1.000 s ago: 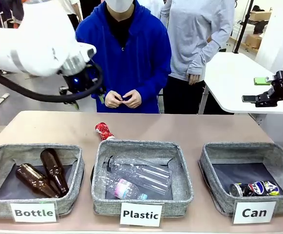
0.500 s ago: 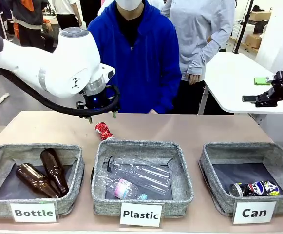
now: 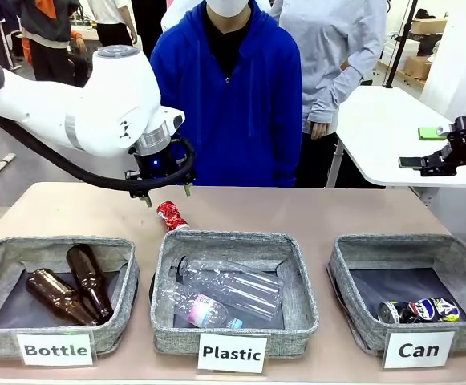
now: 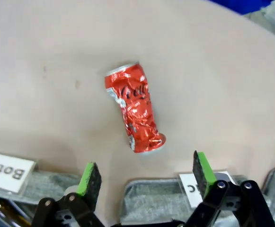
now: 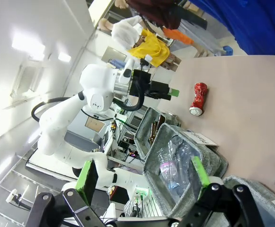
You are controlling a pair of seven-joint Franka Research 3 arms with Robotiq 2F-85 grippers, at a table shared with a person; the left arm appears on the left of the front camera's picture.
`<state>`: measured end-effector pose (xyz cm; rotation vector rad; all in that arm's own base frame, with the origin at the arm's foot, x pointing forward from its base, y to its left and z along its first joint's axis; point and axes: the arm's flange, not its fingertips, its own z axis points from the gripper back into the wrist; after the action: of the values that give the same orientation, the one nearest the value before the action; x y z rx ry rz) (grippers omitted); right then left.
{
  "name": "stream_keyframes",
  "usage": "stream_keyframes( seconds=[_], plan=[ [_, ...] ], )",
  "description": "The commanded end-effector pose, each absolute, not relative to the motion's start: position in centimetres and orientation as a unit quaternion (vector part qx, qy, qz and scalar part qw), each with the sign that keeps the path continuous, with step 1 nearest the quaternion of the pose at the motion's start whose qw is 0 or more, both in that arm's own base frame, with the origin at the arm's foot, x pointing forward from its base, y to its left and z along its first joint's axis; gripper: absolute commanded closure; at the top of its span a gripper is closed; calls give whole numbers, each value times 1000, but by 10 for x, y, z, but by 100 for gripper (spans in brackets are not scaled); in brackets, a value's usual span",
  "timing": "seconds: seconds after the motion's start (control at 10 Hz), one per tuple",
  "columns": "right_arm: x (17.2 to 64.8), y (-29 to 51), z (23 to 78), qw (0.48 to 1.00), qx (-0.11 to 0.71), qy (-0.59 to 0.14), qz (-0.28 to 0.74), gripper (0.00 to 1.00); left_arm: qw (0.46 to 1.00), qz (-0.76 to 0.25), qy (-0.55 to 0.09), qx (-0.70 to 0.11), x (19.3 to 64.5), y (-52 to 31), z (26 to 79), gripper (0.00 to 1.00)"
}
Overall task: Sort the can waste into the basket.
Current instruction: Pick up the can waste from the table and place it in the right Fabric basket.
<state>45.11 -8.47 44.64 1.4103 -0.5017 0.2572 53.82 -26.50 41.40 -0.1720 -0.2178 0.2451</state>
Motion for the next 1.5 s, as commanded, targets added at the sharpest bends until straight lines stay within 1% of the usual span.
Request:
stream_keyframes(
  seconds=[0.0, 0.1, 0.2, 0.3, 0.4, 0.6, 0.8, 1.0, 1.2, 1.4],
  plan=[
    [448, -85, 447, 726, 637, -229, 125, 0, 973, 196, -50, -110, 566, -272, 414, 0],
    [448, -85, 447, 726, 637, -229, 125, 0, 965, 237, -45, -105, 573, -275, 410, 0],
    [448, -85, 447, 726, 637, -229, 125, 0, 960, 257, -56, -94, 581, -278, 404, 0],
    [448, -85, 447, 726, 637, -229, 125, 0, 951, 286, -81, -82, 587, -280, 400, 0],
    [448, -85, 447, 726, 637, -229, 125, 0, 947, 301, -84, -75, 592, -281, 394, 0],
    [448, -85, 447, 726, 637, -229, 125, 0, 945, 307, -87, -70, 600, -280, 379, 0],
    [448, -85, 447, 726, 637, -229, 125, 0, 947, 307, -65, -69, 609, -276, 365, 0],
    [448, -85, 447, 726, 637, -229, 125, 0, 943, 320, -64, -63, 621, -270, 347, 0],
    [448, -85, 447, 726, 637, -229, 125, 0, 948, 310, -41, -55, 622, -270, 333, 0],
    [448, -85, 447, 726, 637, -229, 125, 0, 950, 306, -37, -54, 624, -271, 330, 0]
  ],
)
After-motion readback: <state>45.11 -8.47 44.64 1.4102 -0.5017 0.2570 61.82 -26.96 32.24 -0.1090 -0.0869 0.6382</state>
